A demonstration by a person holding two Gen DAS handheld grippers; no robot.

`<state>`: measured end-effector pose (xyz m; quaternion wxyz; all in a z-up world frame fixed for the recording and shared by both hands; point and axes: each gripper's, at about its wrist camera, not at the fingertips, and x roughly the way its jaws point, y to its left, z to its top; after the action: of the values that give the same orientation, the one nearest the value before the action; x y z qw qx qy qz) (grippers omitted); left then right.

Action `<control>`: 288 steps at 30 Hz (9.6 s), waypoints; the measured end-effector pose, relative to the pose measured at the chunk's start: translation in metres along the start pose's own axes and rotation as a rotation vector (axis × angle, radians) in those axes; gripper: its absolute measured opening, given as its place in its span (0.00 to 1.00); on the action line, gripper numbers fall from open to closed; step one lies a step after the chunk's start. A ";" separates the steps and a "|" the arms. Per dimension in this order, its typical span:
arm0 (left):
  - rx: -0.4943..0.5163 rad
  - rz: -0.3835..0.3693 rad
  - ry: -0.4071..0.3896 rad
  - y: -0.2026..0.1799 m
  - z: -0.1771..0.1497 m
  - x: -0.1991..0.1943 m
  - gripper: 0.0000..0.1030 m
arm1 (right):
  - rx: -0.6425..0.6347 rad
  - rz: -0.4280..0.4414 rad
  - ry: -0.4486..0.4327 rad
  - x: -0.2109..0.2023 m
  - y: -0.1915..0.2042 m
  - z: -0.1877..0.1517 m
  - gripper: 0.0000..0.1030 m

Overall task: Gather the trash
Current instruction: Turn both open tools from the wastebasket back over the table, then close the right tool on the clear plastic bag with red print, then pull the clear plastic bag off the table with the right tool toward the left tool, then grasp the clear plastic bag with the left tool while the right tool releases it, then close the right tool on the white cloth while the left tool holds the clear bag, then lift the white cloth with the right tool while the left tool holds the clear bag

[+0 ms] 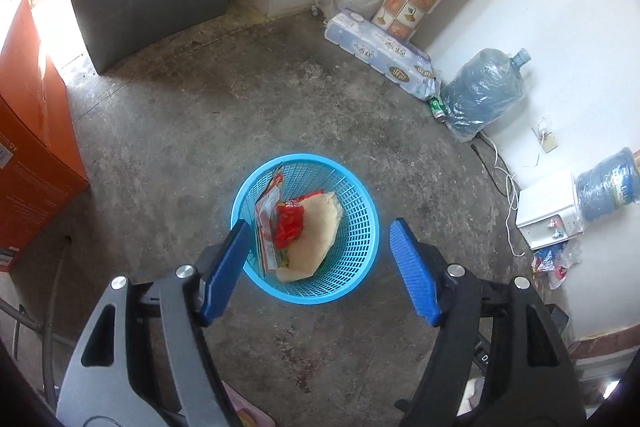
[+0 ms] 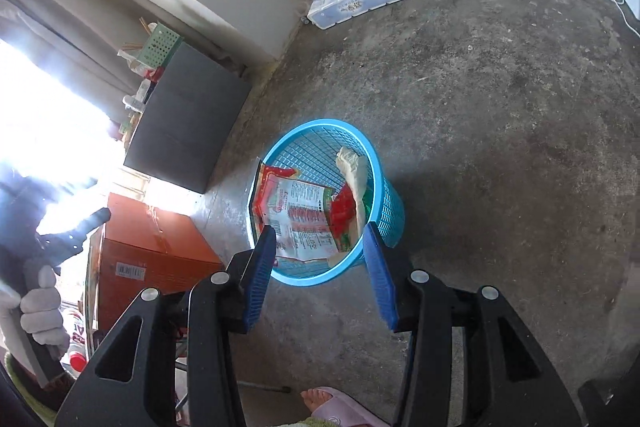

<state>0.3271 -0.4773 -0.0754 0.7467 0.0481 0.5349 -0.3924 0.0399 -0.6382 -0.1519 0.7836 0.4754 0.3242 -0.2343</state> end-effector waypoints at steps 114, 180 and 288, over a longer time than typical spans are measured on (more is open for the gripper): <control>-0.643 0.447 -0.483 0.265 -0.495 -0.398 0.81 | -0.835 0.456 0.947 -0.032 0.375 -0.399 0.07; -0.778 0.098 -0.511 0.247 -0.567 -0.405 0.03 | -0.705 0.636 1.353 -0.047 0.389 -0.485 0.10; -0.640 0.331 -0.643 0.233 -0.502 -0.436 0.00 | -0.771 0.860 0.698 -0.119 0.415 -0.334 0.11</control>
<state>0.0419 0.1627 -0.0042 0.9039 -0.2232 0.3561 -0.0790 0.1441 -0.1496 0.0682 0.7699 0.2965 0.4008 0.3983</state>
